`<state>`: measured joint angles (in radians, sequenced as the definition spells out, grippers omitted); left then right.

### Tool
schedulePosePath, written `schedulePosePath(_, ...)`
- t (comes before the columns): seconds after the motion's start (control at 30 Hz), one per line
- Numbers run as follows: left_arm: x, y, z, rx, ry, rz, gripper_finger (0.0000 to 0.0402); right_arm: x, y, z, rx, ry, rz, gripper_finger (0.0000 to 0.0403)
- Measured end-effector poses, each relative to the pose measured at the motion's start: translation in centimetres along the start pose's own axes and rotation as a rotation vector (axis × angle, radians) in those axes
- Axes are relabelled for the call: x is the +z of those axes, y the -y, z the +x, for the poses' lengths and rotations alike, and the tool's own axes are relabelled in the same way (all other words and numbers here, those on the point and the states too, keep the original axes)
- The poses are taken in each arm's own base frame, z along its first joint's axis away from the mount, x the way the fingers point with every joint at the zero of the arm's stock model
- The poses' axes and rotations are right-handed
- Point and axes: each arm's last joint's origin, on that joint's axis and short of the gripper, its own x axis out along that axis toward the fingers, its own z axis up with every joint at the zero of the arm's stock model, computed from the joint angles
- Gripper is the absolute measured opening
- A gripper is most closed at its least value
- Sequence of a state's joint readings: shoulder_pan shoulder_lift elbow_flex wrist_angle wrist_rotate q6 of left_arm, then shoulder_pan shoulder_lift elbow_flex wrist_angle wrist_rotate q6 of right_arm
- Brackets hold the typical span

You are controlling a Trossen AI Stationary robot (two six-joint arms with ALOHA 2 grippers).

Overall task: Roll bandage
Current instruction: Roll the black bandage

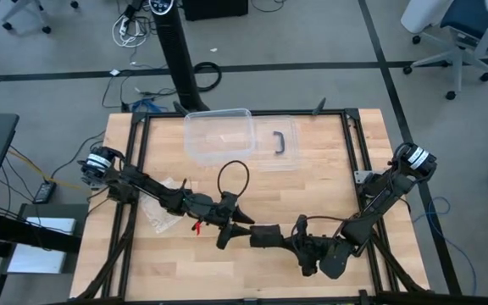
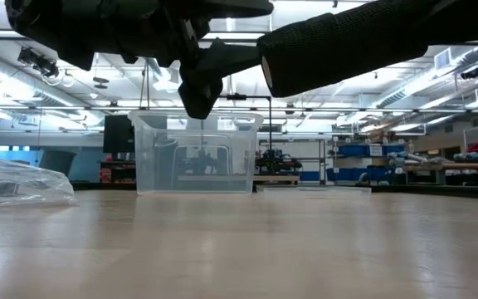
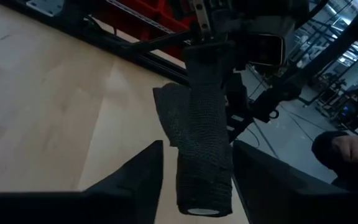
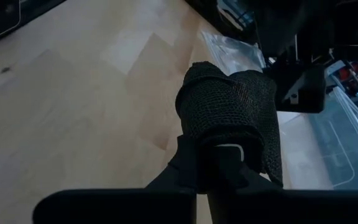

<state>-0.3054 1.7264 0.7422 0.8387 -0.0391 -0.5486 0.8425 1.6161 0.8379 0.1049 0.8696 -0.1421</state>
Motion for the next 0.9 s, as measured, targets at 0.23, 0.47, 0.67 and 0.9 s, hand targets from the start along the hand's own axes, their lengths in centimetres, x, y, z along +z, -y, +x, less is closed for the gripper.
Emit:
schedulePosePath(0.23, -0.6, -0.2, 0.2, -0.010, -0.033, 0.020, 0.0124, 0.1, 0.0, 0.0, -0.001, 0.008, -0.005, 0.0008)
schedulePosePath(0.47, -1.1, -0.5, 0.8, -0.004, -0.047, 0.032, 0.0100, 0.2, 0.0, 0.0, -0.002, 0.017, -0.008, 0.0008)
schedulePosePath(0.67, -0.6, -0.2, 1.2, 0.008, -0.026, 0.124, 0.0047, 0.3, 0.0, 0.0, -0.002, 0.022, -0.006, 0.0008)
schedulePosePath(0.9, -1.0, -0.5, 1.2, 0.068, -0.050, 0.132, 0.0005, 0.5, 0.1, 0.0, -0.007, 0.039, 0.010, 0.0008)
